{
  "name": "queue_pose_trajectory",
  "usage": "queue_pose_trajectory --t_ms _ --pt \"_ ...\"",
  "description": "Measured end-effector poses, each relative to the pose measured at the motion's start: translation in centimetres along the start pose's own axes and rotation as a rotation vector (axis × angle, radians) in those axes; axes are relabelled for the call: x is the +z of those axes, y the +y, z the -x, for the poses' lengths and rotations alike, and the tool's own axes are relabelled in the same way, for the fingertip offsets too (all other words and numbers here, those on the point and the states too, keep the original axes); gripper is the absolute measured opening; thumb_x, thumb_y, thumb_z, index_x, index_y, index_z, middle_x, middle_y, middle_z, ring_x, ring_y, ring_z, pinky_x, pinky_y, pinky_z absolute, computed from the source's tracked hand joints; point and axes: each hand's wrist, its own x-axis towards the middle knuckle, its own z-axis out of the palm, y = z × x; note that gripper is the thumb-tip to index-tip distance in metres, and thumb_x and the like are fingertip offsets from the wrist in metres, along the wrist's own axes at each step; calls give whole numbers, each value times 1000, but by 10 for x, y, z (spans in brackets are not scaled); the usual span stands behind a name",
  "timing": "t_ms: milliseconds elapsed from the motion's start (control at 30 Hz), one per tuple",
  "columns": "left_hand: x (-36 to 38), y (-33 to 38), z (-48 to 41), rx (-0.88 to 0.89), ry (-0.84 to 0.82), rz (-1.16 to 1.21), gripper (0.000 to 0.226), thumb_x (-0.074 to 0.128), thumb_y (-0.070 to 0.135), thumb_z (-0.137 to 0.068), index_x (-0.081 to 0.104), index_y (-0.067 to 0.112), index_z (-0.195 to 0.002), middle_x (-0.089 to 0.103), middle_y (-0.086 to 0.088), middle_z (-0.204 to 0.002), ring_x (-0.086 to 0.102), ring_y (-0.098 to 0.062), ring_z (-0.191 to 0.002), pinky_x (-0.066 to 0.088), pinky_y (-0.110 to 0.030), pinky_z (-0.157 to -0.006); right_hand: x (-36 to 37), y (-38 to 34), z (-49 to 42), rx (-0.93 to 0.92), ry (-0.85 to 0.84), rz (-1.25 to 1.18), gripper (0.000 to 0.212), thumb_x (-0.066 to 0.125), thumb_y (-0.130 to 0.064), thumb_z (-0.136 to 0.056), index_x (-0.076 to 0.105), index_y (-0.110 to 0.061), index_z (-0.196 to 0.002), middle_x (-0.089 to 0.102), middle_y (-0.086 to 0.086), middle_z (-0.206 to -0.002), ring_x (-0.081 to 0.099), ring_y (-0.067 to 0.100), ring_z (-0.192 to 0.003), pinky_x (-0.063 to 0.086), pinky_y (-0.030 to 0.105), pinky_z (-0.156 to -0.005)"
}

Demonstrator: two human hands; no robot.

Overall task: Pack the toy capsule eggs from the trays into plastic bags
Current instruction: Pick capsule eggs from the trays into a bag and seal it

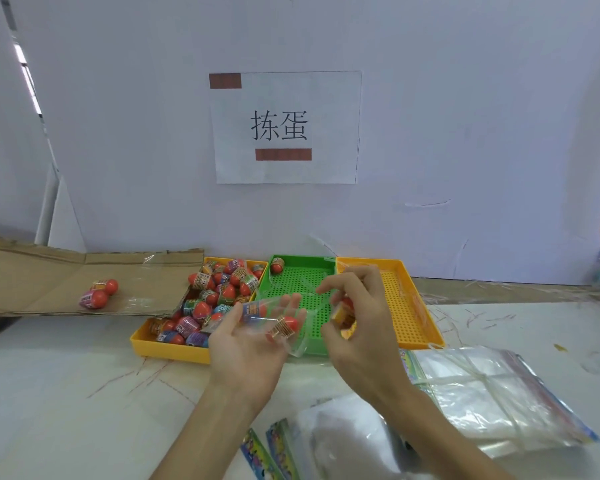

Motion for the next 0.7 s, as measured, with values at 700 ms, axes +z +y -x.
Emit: queue_pose_trajectory --t_ms 700 --pt "3 0 6 -77 -179 -105 65 47 50 -100 69 -8 -119 69 -18 -112 69 -27 -95 57 -34 -81 9 9 9 -235 -156 92 19 79 -10 -84 72 -19 -99 69 -12 -108 61 -3 -103 52 39 -88"
